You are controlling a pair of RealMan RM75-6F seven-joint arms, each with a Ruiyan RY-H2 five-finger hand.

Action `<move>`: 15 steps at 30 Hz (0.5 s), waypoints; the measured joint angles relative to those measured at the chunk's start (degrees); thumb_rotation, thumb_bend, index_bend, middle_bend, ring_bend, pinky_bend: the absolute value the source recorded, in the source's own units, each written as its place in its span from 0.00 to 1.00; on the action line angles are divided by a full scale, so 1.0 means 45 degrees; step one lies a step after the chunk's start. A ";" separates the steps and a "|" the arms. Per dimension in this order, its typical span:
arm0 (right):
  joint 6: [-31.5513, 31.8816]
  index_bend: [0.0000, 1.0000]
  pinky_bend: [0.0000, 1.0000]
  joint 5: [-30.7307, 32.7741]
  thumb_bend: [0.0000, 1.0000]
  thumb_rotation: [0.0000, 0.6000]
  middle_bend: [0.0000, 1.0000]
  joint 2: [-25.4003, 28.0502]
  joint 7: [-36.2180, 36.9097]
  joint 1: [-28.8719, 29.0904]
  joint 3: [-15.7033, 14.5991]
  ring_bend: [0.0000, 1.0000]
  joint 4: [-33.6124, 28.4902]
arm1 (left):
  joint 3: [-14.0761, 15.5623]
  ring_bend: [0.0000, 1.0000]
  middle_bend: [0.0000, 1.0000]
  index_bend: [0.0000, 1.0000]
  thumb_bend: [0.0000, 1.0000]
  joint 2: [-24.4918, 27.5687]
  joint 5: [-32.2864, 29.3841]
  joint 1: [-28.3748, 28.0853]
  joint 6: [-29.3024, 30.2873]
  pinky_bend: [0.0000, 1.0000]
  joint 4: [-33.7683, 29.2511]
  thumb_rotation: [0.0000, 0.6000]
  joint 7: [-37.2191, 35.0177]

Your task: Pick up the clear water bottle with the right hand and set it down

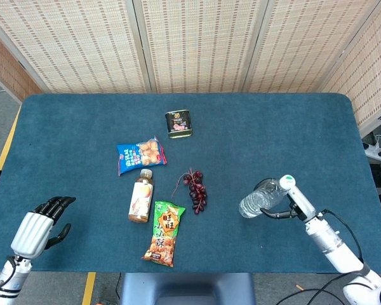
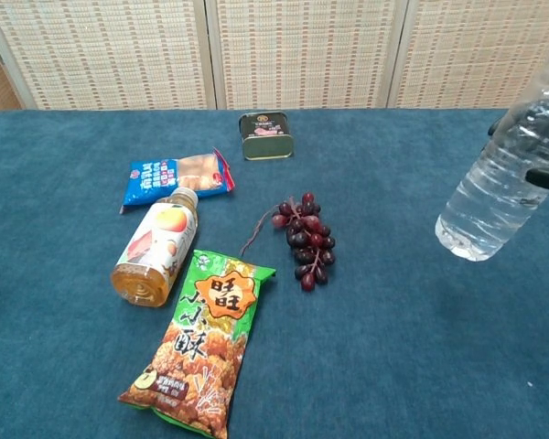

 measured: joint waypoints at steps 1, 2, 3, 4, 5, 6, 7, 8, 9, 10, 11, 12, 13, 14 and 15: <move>0.0040 0.81 0.46 0.0096 0.55 1.00 0.71 -0.0094 0.0328 -0.0029 0.0062 0.53 0.0160 | -0.0001 0.21 0.21 0.17 0.38 -0.0005 -0.0015 -0.0005 -0.0029 0.43 -0.0003 1.00 0.0007; 0.0075 0.81 0.46 0.0173 0.55 1.00 0.71 -0.0174 0.0440 -0.0053 0.0114 0.52 0.0295 | -0.0001 0.21 0.21 0.17 0.38 -0.0006 -0.0025 -0.0010 -0.0049 0.43 -0.0016 1.00 0.0011; 0.0113 0.81 0.46 0.0253 0.55 1.00 0.71 -0.0259 0.0438 -0.0078 0.0170 0.53 0.0440 | 0.0002 0.21 0.21 0.17 0.38 -0.0007 -0.0027 -0.0013 -0.0061 0.43 -0.0026 1.00 0.0018; 0.0168 0.81 0.46 0.0363 0.55 1.00 0.71 -0.0382 0.0256 -0.0114 0.0249 0.53 0.0647 | 0.0006 0.21 0.21 0.17 0.38 -0.0010 -0.0023 -0.0015 -0.0067 0.43 -0.0026 1.00 0.0039; 0.0210 0.81 0.46 0.0447 0.55 1.00 0.71 -0.0477 -0.0014 -0.0141 0.0310 0.53 0.0809 | 0.0009 0.21 0.21 0.17 0.38 -0.0013 -0.0020 -0.0017 -0.0073 0.43 -0.0021 1.00 0.0062; 0.0252 0.81 0.46 0.0531 0.55 1.00 0.71 -0.0576 -0.0398 -0.0168 0.0372 0.52 0.0975 | 0.0013 0.21 0.21 0.17 0.38 -0.0017 -0.0018 -0.0019 -0.0083 0.43 -0.0017 1.00 0.0090; 0.0307 0.81 0.46 0.0643 0.55 1.00 0.71 -0.0710 -0.1089 -0.0206 0.0454 0.53 0.1200 | 0.0019 0.21 0.21 0.17 0.38 -0.0022 -0.0015 -0.0024 -0.0105 0.43 -0.0021 1.00 0.0116; 0.0347 0.81 0.46 0.0727 0.55 1.00 0.71 -0.0812 -0.1740 -0.0236 0.0516 0.53 0.1368 | 0.0023 0.21 0.21 0.17 0.38 -0.0025 -0.0012 -0.0026 -0.0110 0.43 -0.0034 1.00 0.0124; 0.0385 0.81 0.46 0.0810 0.55 1.00 0.71 -0.0915 -0.2507 -0.0265 0.0576 0.53 0.1535 | 0.0026 0.21 0.21 0.17 0.38 -0.0026 -0.0006 -0.0026 -0.0107 0.43 -0.0042 1.00 0.0128; 0.0432 0.81 0.46 0.0917 0.55 1.00 0.71 -0.1050 -0.3705 -0.0304 0.0653 0.53 0.1757 | 0.0029 0.21 0.21 0.17 0.38 -0.0027 0.0009 -0.0025 -0.0093 0.43 -0.0042 1.00 0.0140; 0.0464 0.81 0.46 0.0988 0.55 1.00 0.71 -0.1145 -0.4712 -0.0331 0.0706 0.53 0.1909 | 0.0030 0.21 0.21 0.17 0.38 -0.0028 0.0015 -0.0024 -0.0089 0.43 -0.0036 1.00 0.0156; 0.0494 0.81 0.46 0.1054 0.55 1.00 0.71 -0.1237 -0.5776 -0.0356 0.0756 0.53 0.2054 | 0.0030 0.21 0.21 0.17 0.38 -0.0028 0.0014 -0.0023 -0.0090 0.43 -0.0030 1.00 0.0173; 0.0535 0.81 0.46 0.1134 0.55 1.00 0.71 -0.1357 -0.7221 -0.0388 0.0819 0.53 0.2235 | 0.0029 0.21 0.21 0.17 0.38 -0.0029 0.0001 -0.0020 -0.0095 0.43 -0.0031 1.00 0.0177; 0.0569 0.81 0.46 0.1187 0.55 1.00 0.71 -0.1444 -0.8281 -0.0412 0.0863 0.53 0.2362 | 0.0025 0.21 0.21 0.17 0.38 -0.0027 -0.0004 -0.0018 -0.0092 0.43 -0.0039 1.00 0.0171; 0.0606 0.81 0.46 0.1234 0.55 1.00 0.71 -0.1529 -0.9283 -0.0434 0.0906 0.53 0.2481 | 0.0021 0.21 0.21 0.17 0.38 -0.0026 -0.0006 -0.0018 -0.0085 0.43 -0.0048 1.00 0.0161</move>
